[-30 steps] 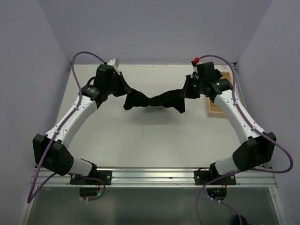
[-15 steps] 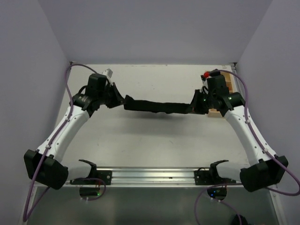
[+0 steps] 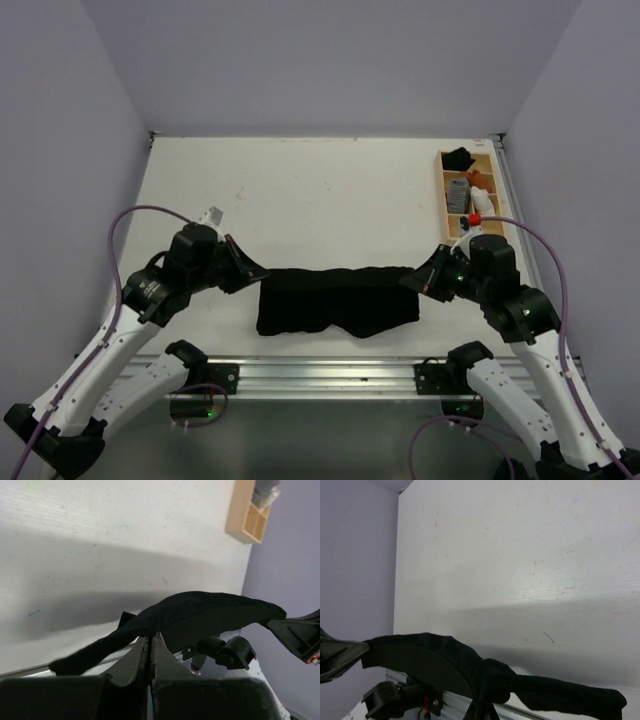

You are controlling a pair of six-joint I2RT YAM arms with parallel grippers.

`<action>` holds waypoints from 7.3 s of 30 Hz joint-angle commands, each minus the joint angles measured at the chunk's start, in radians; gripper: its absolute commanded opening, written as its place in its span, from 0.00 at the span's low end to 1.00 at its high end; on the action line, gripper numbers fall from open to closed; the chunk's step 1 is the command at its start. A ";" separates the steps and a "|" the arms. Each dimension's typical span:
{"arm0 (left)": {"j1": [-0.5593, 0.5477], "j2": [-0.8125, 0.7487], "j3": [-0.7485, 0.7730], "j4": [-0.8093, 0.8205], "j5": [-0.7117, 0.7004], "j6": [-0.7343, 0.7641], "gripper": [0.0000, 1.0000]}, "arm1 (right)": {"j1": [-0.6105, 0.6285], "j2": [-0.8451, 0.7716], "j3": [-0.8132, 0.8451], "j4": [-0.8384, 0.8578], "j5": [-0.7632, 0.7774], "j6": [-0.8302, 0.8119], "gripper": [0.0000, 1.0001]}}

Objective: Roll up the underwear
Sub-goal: Flatten the underwear, then fold the underwear

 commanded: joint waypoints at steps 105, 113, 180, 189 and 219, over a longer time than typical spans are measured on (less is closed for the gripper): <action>0.281 0.970 0.062 0.527 0.136 0.682 0.48 | -0.158 0.976 0.028 0.213 0.017 -0.470 0.49; 0.273 1.041 0.126 0.541 0.089 0.708 0.03 | -0.158 0.935 -0.044 0.239 0.056 -0.420 0.15; -0.825 1.354 0.678 0.203 -0.454 0.232 0.53 | -0.223 0.920 -0.036 0.414 -0.058 -0.298 0.00; -0.851 1.348 0.685 0.200 -0.453 0.203 0.10 | -0.239 0.907 -0.010 0.313 0.011 -0.278 0.00; -0.724 0.866 0.283 0.375 -0.086 0.143 0.00 | -0.278 0.528 0.046 -0.067 0.270 -0.128 0.00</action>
